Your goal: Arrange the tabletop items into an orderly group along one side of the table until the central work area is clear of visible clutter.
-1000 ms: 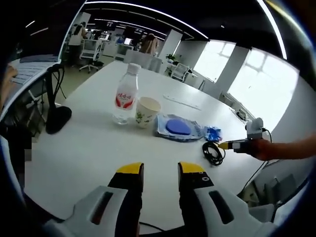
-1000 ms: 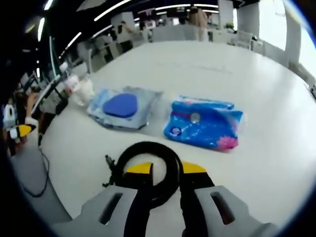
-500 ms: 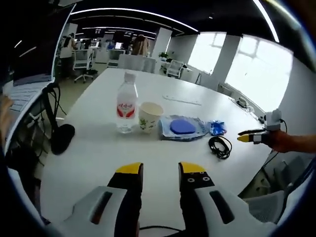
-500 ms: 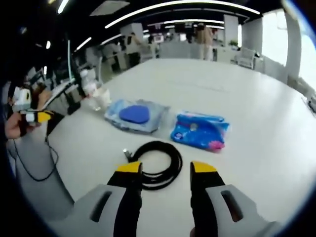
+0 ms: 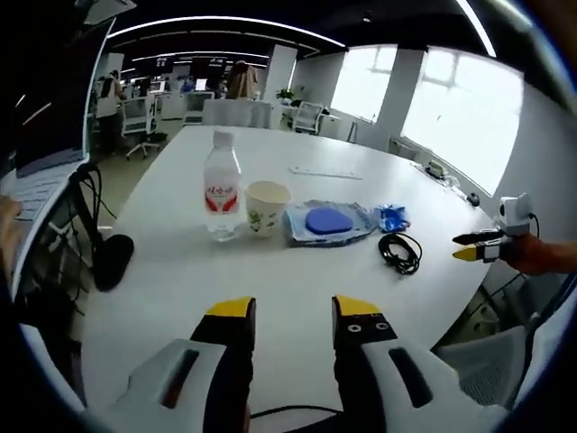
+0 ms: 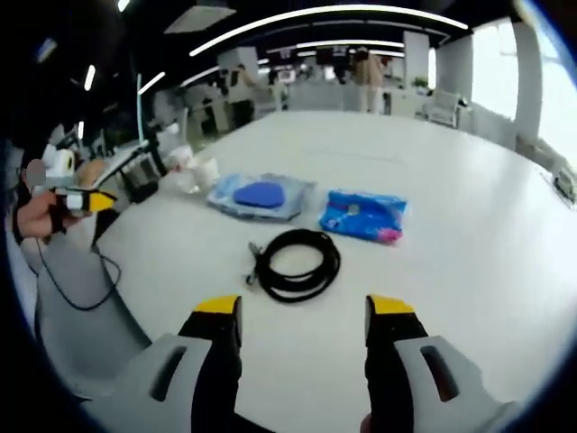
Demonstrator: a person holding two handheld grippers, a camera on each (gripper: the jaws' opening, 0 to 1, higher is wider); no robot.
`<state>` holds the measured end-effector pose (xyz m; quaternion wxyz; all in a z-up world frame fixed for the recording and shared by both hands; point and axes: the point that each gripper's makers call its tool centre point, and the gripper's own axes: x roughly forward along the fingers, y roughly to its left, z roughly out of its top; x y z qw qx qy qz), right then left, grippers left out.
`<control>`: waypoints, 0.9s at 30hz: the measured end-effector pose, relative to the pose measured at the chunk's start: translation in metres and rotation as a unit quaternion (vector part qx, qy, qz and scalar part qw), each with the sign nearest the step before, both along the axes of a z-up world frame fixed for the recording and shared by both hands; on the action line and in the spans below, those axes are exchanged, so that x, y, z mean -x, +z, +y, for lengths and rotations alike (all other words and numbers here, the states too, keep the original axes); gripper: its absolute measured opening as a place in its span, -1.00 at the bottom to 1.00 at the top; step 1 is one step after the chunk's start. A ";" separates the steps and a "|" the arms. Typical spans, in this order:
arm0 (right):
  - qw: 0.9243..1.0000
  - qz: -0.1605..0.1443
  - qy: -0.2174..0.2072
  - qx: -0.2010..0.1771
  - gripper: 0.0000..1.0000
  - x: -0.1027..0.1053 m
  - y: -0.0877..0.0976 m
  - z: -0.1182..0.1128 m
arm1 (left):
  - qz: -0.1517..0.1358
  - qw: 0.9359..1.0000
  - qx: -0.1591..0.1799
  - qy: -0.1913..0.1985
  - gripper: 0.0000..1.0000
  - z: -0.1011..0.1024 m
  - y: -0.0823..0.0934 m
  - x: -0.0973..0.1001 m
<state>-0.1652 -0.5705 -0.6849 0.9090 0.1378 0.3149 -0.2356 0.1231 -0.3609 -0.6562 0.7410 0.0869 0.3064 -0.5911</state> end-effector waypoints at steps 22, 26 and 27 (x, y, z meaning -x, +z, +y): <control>1.000 -0.007 -0.005 -0.024 0.17 -0.004 -0.006 0.018 | 0.026 0.999 0.008 0.020 -0.31 0.011 -0.007 0.001; 1.000 -0.004 -0.002 -0.024 0.17 -0.004 -0.006 0.019 | 0.027 0.999 0.011 0.020 -0.31 0.010 -0.007 0.001; 1.000 -0.006 -0.004 -0.025 0.17 -0.004 -0.006 0.019 | 0.028 0.999 0.011 0.020 -0.31 0.009 -0.007 0.001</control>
